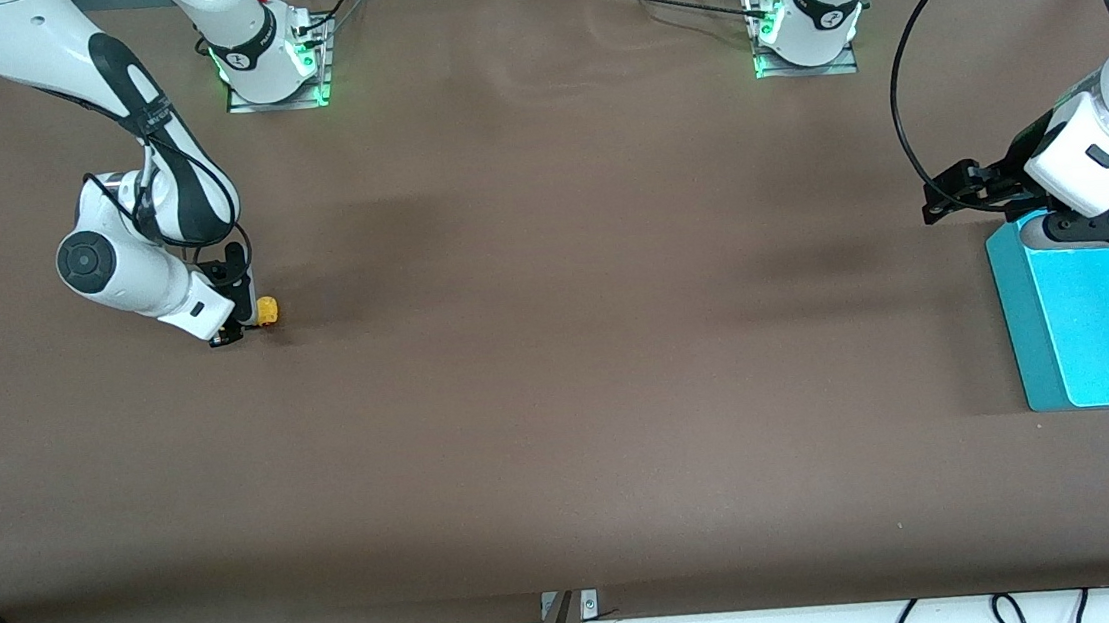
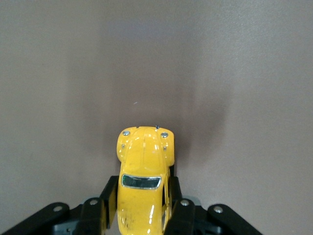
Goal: Wind and store yellow beetle car
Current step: 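Lower the right gripper and close it on the yellow car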
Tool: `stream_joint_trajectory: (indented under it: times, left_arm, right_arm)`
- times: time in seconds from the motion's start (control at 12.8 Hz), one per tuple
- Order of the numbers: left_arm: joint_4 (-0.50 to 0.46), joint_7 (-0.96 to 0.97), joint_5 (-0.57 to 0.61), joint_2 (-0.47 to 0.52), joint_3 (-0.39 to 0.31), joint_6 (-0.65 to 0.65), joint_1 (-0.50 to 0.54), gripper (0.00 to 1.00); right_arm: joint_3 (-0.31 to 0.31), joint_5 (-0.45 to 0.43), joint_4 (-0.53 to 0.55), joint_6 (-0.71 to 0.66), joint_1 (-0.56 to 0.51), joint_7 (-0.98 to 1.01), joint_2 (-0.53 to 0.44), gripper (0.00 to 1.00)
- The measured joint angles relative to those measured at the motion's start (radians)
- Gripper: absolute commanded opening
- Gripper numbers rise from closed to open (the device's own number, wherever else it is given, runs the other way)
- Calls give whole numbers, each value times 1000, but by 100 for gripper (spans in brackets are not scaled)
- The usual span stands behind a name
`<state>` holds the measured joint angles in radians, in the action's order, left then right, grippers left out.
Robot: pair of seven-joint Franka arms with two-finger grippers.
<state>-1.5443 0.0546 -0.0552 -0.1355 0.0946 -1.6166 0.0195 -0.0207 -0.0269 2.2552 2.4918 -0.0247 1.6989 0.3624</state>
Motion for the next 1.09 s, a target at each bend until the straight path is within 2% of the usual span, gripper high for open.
stream_joint_trajectory:
  times: [0.78,1.09]
  left_arm:
    - [0,0,0,0,0,0,-2,100]
    - [0,0,0,0,0,0,-3,100]
  right_arm:
    - [-24,3,-1,-2,1,-94,2,8]
    - [10,3,-3,-3,-1,-85,3,8]
